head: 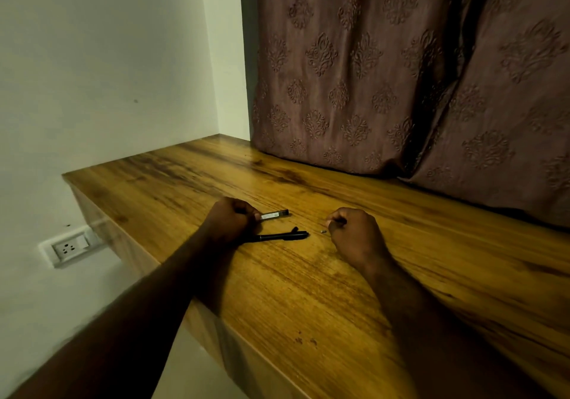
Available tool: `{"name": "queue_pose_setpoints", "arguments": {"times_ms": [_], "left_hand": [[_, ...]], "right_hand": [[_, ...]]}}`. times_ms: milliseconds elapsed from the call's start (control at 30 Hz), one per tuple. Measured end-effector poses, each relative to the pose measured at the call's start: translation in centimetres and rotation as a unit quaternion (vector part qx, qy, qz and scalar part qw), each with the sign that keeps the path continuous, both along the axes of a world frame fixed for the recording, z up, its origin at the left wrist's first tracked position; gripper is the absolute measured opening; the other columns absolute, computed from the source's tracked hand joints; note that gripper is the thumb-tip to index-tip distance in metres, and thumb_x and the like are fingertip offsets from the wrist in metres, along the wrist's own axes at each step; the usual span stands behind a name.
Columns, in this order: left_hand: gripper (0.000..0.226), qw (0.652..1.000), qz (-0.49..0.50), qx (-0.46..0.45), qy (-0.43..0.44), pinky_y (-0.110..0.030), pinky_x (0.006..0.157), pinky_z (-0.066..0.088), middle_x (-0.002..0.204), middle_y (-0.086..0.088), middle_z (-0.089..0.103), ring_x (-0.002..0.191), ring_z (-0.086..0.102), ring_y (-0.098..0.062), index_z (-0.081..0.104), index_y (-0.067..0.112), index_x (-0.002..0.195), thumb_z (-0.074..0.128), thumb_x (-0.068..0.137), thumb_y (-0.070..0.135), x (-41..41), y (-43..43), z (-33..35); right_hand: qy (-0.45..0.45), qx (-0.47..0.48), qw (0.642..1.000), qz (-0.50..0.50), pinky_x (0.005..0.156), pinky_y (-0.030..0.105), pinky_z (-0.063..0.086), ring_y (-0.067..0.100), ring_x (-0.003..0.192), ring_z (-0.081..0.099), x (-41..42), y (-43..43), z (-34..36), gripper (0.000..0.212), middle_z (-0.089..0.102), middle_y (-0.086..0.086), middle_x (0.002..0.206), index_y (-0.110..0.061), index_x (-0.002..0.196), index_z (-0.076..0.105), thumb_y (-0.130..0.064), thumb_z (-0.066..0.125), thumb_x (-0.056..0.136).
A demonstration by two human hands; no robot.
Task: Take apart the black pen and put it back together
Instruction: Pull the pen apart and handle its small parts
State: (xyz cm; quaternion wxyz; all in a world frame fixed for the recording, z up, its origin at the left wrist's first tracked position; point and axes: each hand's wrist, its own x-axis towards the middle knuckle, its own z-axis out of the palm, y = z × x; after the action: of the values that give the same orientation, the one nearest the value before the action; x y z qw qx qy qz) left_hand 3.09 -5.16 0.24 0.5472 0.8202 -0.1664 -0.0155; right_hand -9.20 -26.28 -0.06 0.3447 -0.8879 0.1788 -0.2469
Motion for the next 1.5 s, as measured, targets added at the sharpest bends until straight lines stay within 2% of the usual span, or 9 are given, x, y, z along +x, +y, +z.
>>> {"name": "queue_pose_setpoints", "arguments": {"times_ms": [267,500,600,700,833,1000,1133,1267,1500], "left_hand": [[0.011,1.000,0.002,0.002,-0.021,-0.029,0.054,0.053,0.055,-0.005,0.071,0.049,0.065,-0.015,0.076,0.017,0.066,0.072,0.065,0.027,1.0,0.3,-0.8],[0.011,0.996,0.015,-0.088,0.018,-0.030,0.053,0.053,0.062,-0.014,0.070,0.057,0.067,-0.026,0.072,0.007,0.068,0.071,0.079,0.009,0.8,0.0,-0.7],[0.011,0.992,0.082,-0.031,-0.094,-0.031,0.063,0.052,0.078,-0.013,0.069,0.073,0.065,-0.026,0.068,0.007,0.081,0.062,0.089,0.010,0.0,0.2,0.0],[0.011,0.947,0.180,0.068,-0.255,-0.034,0.075,0.042,0.094,-0.013,0.062,0.089,0.055,-0.026,0.064,0.007,0.096,0.055,0.092,0.011,-2.1,0.9,0.6],[0.007,0.918,0.035,0.120,-0.377,-0.037,0.070,0.040,0.090,-0.012,0.057,0.082,0.047,-0.023,0.057,0.007,0.097,0.056,0.091,0.011,-7.4,0.1,0.5],[0.019,0.938,-0.130,0.101,-0.307,-0.033,0.051,0.041,0.070,-0.006,0.063,0.060,0.058,-0.023,0.051,0.012,0.097,0.044,0.097,0.030,-11.5,-0.6,0.4],[0.016,0.951,-0.128,0.127,-0.251,-0.035,0.055,0.044,0.076,-0.006,0.066,0.064,0.060,-0.018,0.051,0.015,0.100,0.041,0.098,0.028,-12.4,-0.9,0.1],[0.008,0.968,-0.125,0.113,-0.185,-0.026,0.058,0.038,0.075,0.001,0.059,0.066,0.054,-0.010,0.050,0.020,0.094,0.044,0.098,0.018,-12.0,-0.7,-0.1],[0.019,0.986,-0.093,-0.132,0.045,-0.022,0.048,0.036,0.061,-0.008,0.050,0.049,0.044,-0.013,0.055,0.006,0.082,0.044,0.098,0.007,-12.2,-0.5,0.8]], "right_hand": [[-0.014,0.009,1.000,-0.002,0.086,0.037,0.055,0.017,0.093,0.067,-0.1,0.0,0.0,0.015,0.074,-0.001,0.099,-0.016,0.091,0.074,-0.013,0.060,0.090],[-0.024,0.013,1.000,0.002,0.088,0.037,0.054,0.017,0.095,0.067,-0.1,-0.1,0.1,0.017,0.074,0.000,0.102,-0.014,0.095,0.075,-0.011,0.059,0.091],[-0.037,0.019,0.999,0.001,0.086,0.034,0.054,0.016,0.093,0.066,0.0,-0.2,0.1,0.016,0.074,0.000,0.099,-0.013,0.095,0.074,-0.012,0.059,0.091],[-0.085,0.048,0.995,-0.010,0.077,0.023,0.048,0.013,0.086,0.065,-0.1,-0.2,0.1,0.014,0.073,-0.001,0.092,-0.012,0.091,0.073,-0.015,0.060,0.092],[-0.115,0.105,0.988,0.023,0.071,0.028,0.048,0.014,0.075,0.063,-0.4,0.0,0.4,0.016,0.070,0.001,0.078,-0.012,0.079,0.070,-0.021,0.064,0.091],[-0.093,0.190,0.974,0.079,0.054,0.024,0.038,0.005,0.047,0.048,-2.1,1.0,1.1,0.031,0.061,0.000,0.058,-0.010,0.070,0.068,-0.028,0.060,0.094],[-0.062,0.256,0.957,0.123,0.041,0.022,0.034,0.012,0.041,0.042,-4.2,3.3,1.6,0.031,0.061,0.010,0.065,-0.004,0.088,0.070,-0.029,0.054,0.098],[-0.045,0.296,0.938,0.176,0.036,0.019,0.029,0.010,0.039,0.043,-6.3,4.4,1.6,0.018,0.064,0.013,0.073,-0.001,0.097,0.067,-0.009,0.050,0.098],[-0.037,0.334,0.919,0.206,0.039,0.023,0.036,0.016,0.048,0.054,-6.5,4.1,1.5,0.022,0.075,0.014,0.090,-0.007,0.105,0.066,0.000,0.048,0.096]]}}
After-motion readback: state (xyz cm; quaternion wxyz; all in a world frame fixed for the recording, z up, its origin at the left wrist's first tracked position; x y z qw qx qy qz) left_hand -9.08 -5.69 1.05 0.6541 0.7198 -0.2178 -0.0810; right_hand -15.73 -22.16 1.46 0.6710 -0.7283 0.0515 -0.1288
